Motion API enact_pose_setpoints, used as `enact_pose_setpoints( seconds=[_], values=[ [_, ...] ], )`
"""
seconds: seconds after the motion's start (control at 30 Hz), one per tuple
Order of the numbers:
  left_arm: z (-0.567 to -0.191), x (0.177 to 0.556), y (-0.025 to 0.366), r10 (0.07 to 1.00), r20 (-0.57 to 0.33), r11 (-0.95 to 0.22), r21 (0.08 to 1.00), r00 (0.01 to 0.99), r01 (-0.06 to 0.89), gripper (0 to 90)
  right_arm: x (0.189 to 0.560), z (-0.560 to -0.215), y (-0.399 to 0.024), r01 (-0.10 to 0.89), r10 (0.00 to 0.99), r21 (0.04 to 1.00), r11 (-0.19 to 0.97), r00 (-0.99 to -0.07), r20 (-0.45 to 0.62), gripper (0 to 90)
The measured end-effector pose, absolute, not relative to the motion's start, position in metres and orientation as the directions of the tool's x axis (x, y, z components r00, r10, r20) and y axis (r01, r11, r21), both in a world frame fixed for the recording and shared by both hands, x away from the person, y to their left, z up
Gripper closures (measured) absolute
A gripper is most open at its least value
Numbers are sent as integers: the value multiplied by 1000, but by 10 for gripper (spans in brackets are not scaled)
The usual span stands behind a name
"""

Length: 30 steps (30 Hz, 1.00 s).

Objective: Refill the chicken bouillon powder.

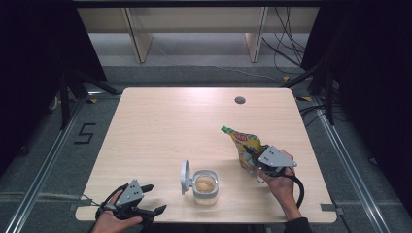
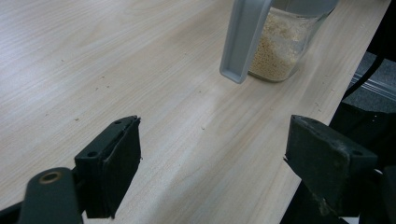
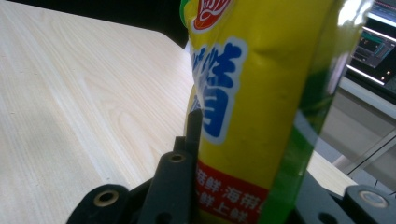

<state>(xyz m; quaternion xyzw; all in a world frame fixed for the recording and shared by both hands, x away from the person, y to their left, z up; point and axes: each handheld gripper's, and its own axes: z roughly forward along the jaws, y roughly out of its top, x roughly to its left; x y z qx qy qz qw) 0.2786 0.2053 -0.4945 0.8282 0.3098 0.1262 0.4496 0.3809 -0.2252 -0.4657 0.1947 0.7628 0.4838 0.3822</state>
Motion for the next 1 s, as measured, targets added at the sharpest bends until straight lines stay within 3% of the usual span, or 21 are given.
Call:
enact_pose_setpoints(
  seconds=[0.53, 0.57, 0.8, 0.87, 1.0],
  values=[
    [-493, 277, 205, 630, -67, -403, 823, 774, 399, 166, 368, -474, -254, 0, 714, 907, 422, -616, -332, 758],
    [-492, 279, 208, 620, -39, -445, 805, 783, 392, 167, 367, -474, -255, 9, 716, 912, 410, -623, -316, 758],
    [-493, 277, 205, 631, -71, -402, 822, 773, 403, 167, 365, -474, -254, 18, 736, 915, 403, -601, -312, 735],
    [-493, 278, 207, 627, -41, -435, 810, 778, 394, 167, 364, -474, -255, 27, 734, 911, 413, -601, -315, 685],
    [-492, 278, 207, 623, -47, -436, 808, 781, 397, 166, 359, -476, -257, 102, 789, 922, 374, -558, -259, 496]
  ],
)
